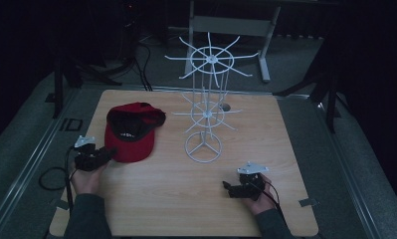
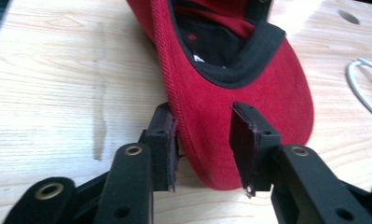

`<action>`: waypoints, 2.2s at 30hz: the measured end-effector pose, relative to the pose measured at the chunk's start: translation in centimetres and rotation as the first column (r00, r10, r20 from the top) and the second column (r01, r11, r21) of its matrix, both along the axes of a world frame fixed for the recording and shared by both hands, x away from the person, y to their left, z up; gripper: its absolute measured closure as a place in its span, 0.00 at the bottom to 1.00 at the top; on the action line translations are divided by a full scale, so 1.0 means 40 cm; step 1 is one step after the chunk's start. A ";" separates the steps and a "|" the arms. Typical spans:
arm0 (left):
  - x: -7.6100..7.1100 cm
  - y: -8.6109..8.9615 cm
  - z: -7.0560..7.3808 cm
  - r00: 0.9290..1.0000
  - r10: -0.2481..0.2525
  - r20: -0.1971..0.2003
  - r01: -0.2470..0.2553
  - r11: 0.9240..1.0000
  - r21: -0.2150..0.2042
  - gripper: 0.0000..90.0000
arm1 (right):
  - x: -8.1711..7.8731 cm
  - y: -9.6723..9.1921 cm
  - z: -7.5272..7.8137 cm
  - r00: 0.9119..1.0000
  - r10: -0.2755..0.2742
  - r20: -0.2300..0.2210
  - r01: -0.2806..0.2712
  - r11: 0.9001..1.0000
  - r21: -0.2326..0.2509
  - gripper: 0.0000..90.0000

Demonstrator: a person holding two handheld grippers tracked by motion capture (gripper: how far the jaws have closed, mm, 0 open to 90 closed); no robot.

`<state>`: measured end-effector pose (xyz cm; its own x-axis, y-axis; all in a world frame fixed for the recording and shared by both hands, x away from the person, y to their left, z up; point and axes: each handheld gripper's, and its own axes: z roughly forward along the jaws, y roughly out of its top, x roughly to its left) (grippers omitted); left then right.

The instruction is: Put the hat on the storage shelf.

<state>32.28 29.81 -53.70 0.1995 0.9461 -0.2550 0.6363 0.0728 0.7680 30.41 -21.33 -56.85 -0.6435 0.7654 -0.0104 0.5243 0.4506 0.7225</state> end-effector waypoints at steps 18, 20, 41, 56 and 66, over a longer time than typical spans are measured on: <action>0.050 -0.080 -0.030 0.981 -0.173 -0.089 0.169 0.984 -0.049 0.74 | 0.000 0.000 0.000 1.000 0.000 0.000 0.000 1.000 0.000 0.18; 0.058 -0.084 -0.031 0.979 -0.179 -0.094 0.174 0.983 -0.057 0.73 | 0.000 0.000 0.000 1.000 0.000 0.000 0.000 1.000 0.000 0.18; 0.104 -0.112 -0.058 0.966 -0.221 -0.133 0.211 0.973 -0.089 0.74 | 0.000 0.000 0.000 1.000 -0.001 -0.001 0.001 1.000 0.000 0.18; 0.067 -0.143 -0.037 0.973 -0.228 -0.042 0.226 0.973 -0.045 0.88 | 0.000 0.000 0.000 1.000 -0.001 0.000 0.001 1.000 0.000 0.18; 0.056 -0.158 -0.030 0.971 -0.238 0.009 0.238 0.971 -0.026 0.95 | 0.000 0.000 0.000 1.000 0.000 0.000 0.000 1.000 0.000 0.18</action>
